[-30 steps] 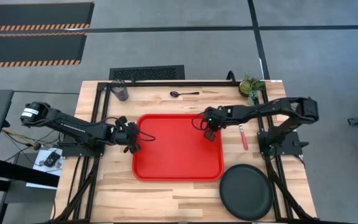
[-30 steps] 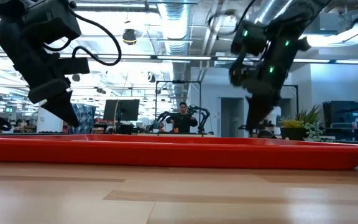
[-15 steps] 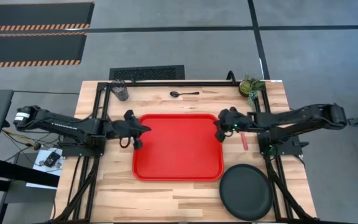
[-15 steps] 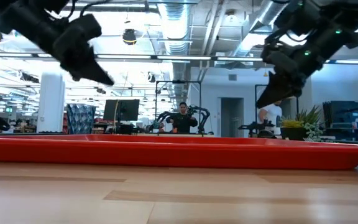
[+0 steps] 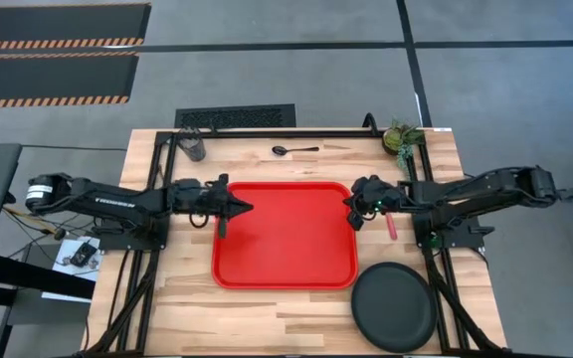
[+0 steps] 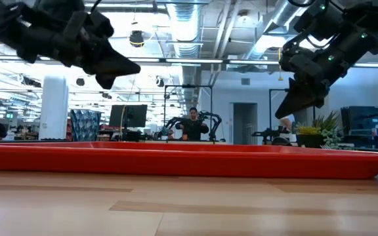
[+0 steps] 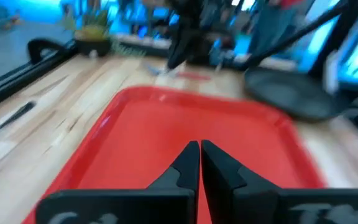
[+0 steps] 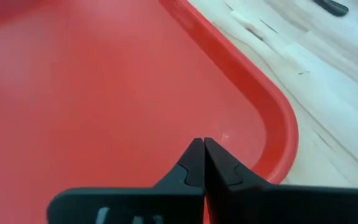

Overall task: Pick and place plate/cup/fork/spoon on tray
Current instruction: Put the red fork on the red tray

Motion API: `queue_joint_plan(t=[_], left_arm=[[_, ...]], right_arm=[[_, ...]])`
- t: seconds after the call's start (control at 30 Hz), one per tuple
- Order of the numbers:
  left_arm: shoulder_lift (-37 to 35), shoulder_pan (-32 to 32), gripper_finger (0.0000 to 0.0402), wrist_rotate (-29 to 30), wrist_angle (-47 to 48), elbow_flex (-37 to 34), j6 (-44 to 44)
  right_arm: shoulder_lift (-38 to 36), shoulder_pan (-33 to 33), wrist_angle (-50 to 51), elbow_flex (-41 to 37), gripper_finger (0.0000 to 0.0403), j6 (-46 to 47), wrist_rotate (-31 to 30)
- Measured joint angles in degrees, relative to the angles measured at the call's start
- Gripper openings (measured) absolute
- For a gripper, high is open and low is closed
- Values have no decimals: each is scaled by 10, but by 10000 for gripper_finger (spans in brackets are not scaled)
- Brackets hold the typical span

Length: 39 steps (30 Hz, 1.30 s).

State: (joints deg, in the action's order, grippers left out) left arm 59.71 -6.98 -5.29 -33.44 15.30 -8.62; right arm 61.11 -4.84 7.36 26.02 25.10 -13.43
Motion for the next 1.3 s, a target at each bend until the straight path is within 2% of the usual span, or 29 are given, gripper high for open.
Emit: queue_joint_plan(t=[0.1, 0.23, 0.4, 0.57, 0.73, 0.93, 1.3], left_arm=[[0, -1, 2, -4, -64, -41, -24], [-1, -1, 2, -3, -87, -72, -35], [-1, -1, 2, 7, -90, -79, -18], [-1, -1, 2, 8, -109, -78, 7], [-1, -1, 2, 13, -113, -78, 19], [-1, -1, 2, 12, -110, -78, 14], [-1, -1, 2, -4, -110, -78, 12]], right_arm=[[-12, 9, 22, 0, 5, 9, 0], [-47, 35, 83, 1, 10, 55, 0], [-82, 68, 243, 21, 15, 159, -21], [-83, 76, 364, 37, 25, 255, -32], [-74, 45, 422, 37, 72, 318, -32], [-55, -28, 443, 38, 125, 320, -22], [31, -144, 432, 37, 132, 241, 35]])
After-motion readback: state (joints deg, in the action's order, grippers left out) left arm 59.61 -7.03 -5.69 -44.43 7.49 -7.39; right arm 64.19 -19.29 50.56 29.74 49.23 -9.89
